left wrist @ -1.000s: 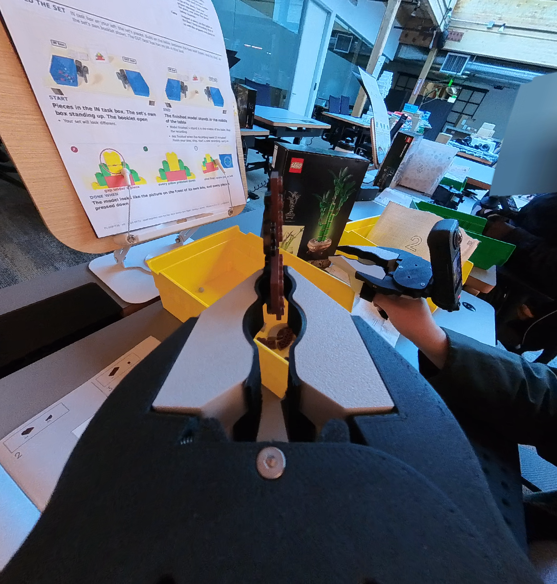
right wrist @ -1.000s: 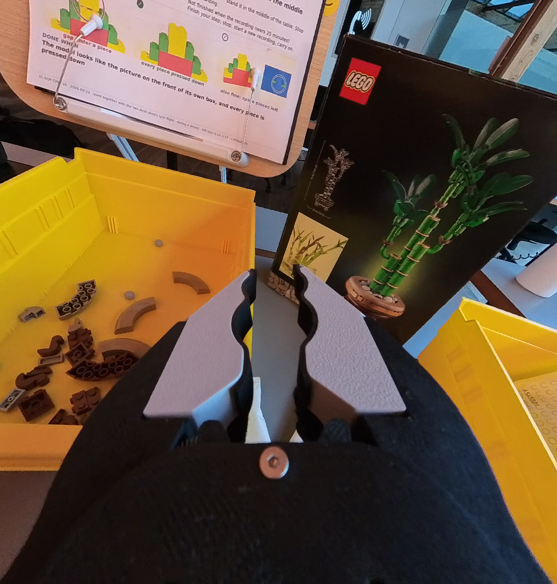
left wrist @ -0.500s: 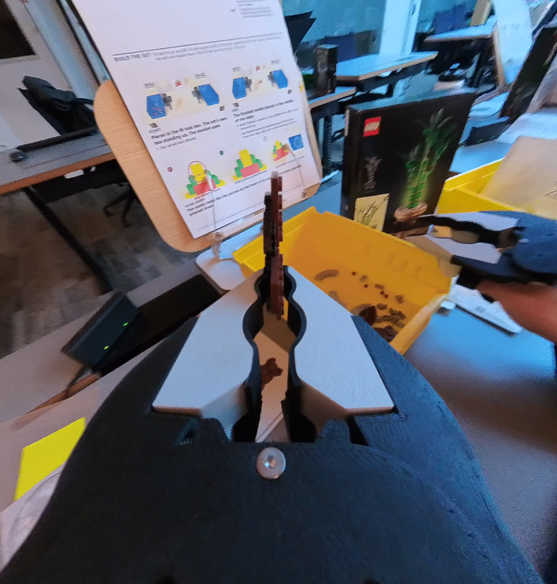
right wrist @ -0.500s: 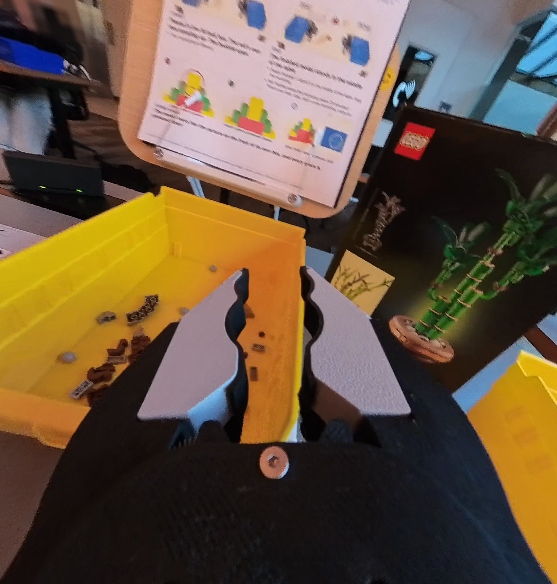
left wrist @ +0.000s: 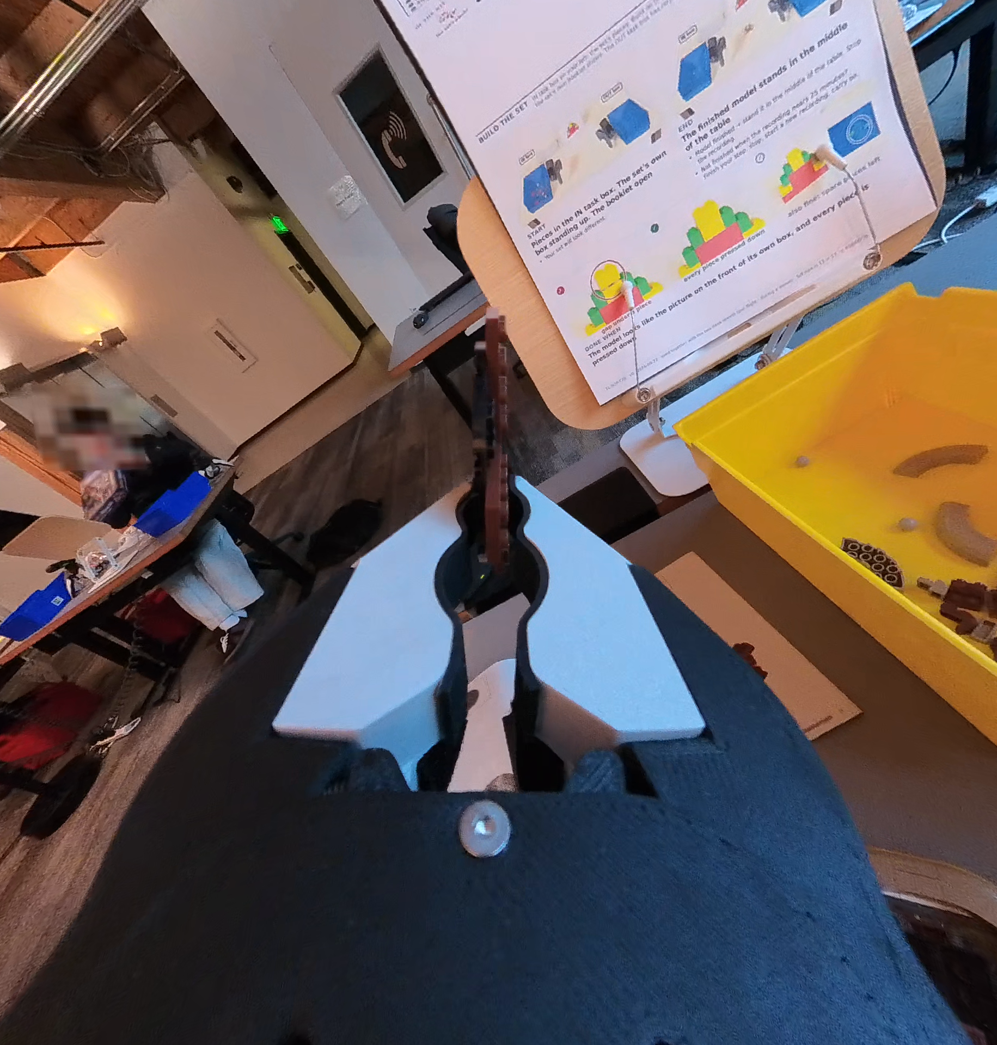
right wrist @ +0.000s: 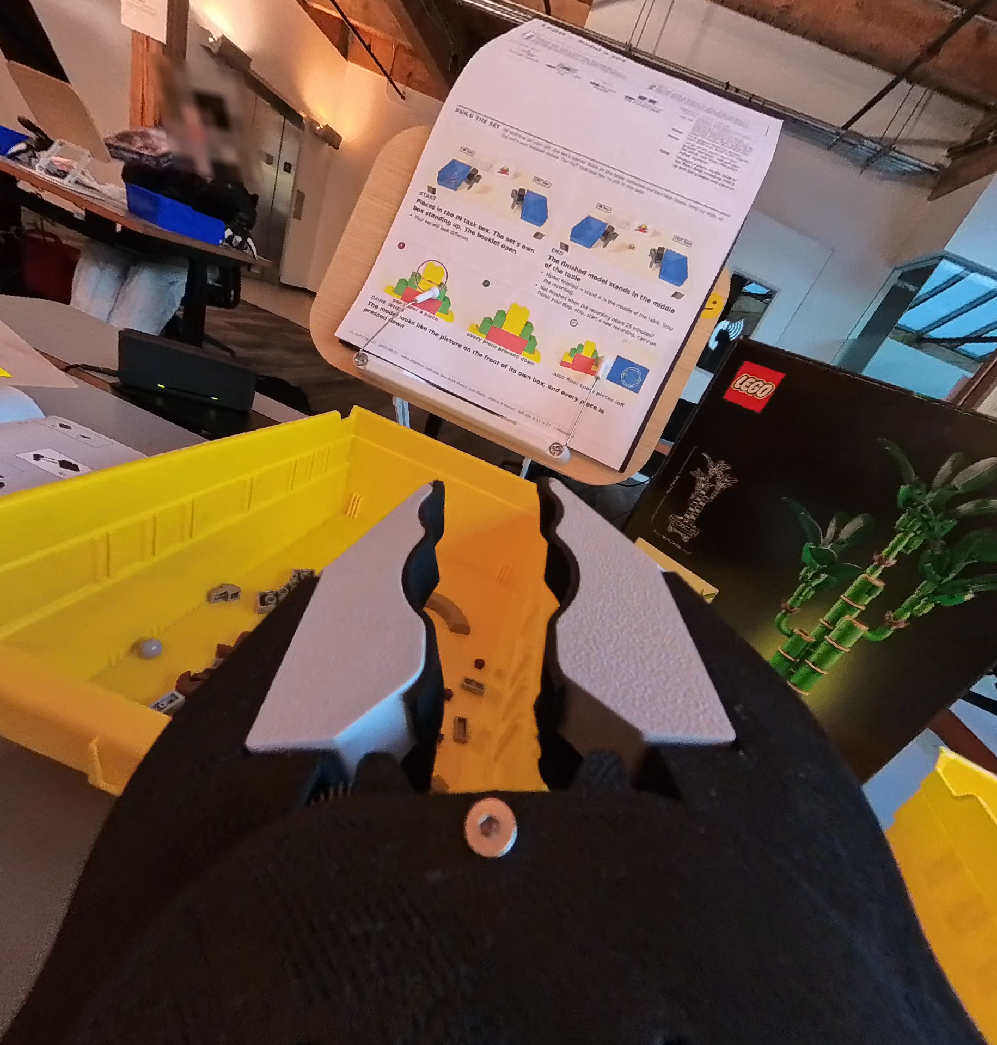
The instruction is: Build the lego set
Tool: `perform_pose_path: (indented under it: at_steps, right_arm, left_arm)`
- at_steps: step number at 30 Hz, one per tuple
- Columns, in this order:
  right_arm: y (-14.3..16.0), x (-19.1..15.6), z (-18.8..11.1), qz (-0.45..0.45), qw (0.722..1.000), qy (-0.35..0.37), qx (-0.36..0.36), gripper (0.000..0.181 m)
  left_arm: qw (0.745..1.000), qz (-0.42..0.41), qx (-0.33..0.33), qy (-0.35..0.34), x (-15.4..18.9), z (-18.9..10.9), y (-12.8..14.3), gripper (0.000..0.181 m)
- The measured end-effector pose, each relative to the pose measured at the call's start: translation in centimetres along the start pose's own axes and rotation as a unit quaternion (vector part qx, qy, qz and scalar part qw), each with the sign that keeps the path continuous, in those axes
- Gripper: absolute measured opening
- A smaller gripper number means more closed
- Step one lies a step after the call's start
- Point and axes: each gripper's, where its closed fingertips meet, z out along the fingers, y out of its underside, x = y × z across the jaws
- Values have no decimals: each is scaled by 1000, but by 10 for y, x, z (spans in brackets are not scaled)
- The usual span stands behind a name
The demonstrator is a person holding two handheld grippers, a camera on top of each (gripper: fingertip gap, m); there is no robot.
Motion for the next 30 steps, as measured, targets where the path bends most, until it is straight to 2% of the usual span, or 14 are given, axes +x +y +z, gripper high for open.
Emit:
perform_pose_path:
  at_steps: [20,30]
  right_arm:
    - [5,-3,1,-31,1000,0,0,32]
    - [3,-6,0,-45,999,-5,5,32]
  left_arm:
    - [999,-24,17,-26,-17,-5,-3,6]
    - [999,-7,9,-44,-20,-4,-1,6]
